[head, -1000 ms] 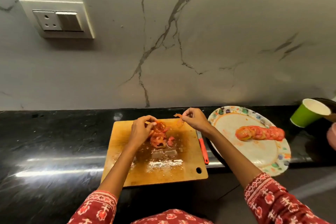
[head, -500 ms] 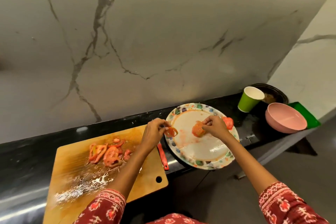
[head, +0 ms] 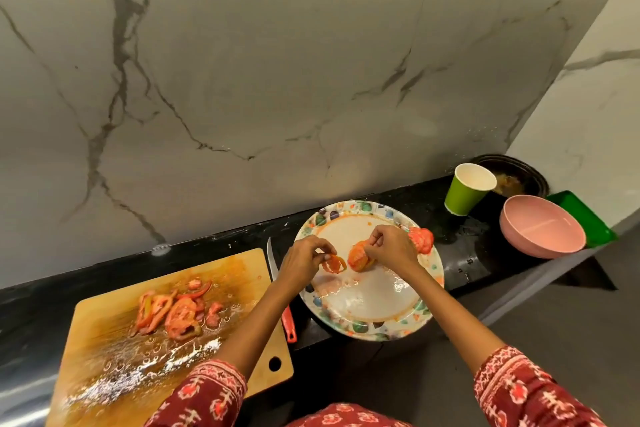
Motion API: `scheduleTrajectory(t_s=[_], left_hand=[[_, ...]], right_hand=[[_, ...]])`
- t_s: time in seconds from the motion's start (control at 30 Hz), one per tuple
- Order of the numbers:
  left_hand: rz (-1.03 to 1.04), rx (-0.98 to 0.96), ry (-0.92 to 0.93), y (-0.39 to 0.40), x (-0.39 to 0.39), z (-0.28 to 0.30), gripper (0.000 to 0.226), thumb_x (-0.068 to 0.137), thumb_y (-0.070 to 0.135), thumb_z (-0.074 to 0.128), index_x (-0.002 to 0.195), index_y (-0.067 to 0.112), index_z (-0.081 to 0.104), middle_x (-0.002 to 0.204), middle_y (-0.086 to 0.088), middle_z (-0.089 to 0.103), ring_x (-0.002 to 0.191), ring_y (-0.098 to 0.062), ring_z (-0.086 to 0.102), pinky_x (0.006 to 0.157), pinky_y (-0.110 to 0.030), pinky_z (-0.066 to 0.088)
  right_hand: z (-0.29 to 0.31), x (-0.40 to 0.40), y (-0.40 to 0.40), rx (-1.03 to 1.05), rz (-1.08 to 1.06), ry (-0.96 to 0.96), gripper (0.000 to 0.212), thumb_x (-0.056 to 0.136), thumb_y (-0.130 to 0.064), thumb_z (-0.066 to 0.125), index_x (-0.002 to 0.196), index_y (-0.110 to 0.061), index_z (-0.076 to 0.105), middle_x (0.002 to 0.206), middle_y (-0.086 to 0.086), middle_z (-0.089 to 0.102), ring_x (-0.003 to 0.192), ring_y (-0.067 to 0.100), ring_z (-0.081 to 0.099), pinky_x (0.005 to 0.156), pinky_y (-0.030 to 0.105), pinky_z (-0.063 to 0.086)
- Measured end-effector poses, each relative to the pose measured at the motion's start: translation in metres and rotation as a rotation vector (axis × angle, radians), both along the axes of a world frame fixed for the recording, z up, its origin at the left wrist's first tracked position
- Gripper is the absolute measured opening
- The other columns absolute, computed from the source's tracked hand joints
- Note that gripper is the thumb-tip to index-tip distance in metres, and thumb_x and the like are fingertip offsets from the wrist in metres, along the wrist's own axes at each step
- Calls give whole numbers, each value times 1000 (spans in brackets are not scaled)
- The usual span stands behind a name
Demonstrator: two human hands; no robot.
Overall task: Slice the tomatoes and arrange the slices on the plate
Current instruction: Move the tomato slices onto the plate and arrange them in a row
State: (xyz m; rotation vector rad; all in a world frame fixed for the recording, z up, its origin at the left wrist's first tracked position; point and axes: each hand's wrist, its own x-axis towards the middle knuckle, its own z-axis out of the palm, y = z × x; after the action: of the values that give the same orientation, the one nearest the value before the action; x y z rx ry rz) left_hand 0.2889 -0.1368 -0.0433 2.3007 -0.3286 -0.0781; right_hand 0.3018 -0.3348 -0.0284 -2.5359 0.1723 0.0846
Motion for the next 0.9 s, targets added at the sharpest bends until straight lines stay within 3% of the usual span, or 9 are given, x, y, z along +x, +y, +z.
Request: scheduleTrajectory(t_s=[0.17, 0.3, 0.47, 0.6, 0.7, 0.8, 0.9], left_hand=[[-71, 97, 6, -26, 9, 0, 15, 87, 8, 60, 97, 13, 71, 107, -5, 64, 93, -16, 61, 83, -25, 50], [-114, 172, -11, -45, 21, 3, 16, 88, 8, 59, 97, 15, 70, 106, -6, 64, 93, -19, 61, 82, -35, 52], [-109, 170, -56, -64, 28, 2, 20, 88, 7, 57, 105, 13, 66, 108, -7, 63, 93, -18, 60, 80, -32, 52], [-63, 69, -90, -67, 26, -9, 36, 85, 5, 62, 120, 11, 56, 117, -10, 59, 102, -20, 57, 82, -19, 46], [-14, 55, -24, -66, 21, -17, 57, 77, 22, 74, 128, 14, 50, 126, -9, 53, 113, -21, 51, 91, -25, 43], [-18, 188, 117, -67, 17, -23, 84, 68, 38, 79, 138, 17, 36, 137, -6, 43, 124, -21, 40, 102, -30, 34], [22, 210, 163, -71, 13, -28, 84, 72, 34, 77, 140, 19, 30, 140, -6, 39, 127, -21, 37, 104, -32, 34]], right_hand=[[1, 4, -21, 49, -3, -69, 6, 79, -16, 67, 75, -13, 64, 72, 2, 64, 69, 13, 57, 63, 28, 48], [1, 8, -35, 77, 3, -96, 13, 80, -21, 69, 70, -15, 62, 72, 2, 66, 66, 11, 55, 55, 17, 38], [4, 16, -45, 67, -25, -70, 15, 81, -26, 68, 76, -13, 65, 77, 2, 68, 70, 9, 55, 62, 22, 38], [7, 22, -48, 80, -3, -61, 15, 83, -27, 67, 75, -15, 62, 78, 2, 67, 70, 9, 55, 53, 19, 33], [5, 25, -51, 90, 9, -71, 15, 82, -26, 67, 73, -17, 59, 79, 3, 68, 70, 10, 55, 51, 17, 32], [3, 29, -50, 86, 34, -64, 16, 83, -26, 67, 74, -17, 58, 79, 2, 68, 69, 10, 56, 52, 18, 35], [0, 33, -47, 95, 54, -66, 15, 83, -25, 67, 74, -17, 59, 79, 4, 68, 70, 10, 57, 53, 17, 37]])
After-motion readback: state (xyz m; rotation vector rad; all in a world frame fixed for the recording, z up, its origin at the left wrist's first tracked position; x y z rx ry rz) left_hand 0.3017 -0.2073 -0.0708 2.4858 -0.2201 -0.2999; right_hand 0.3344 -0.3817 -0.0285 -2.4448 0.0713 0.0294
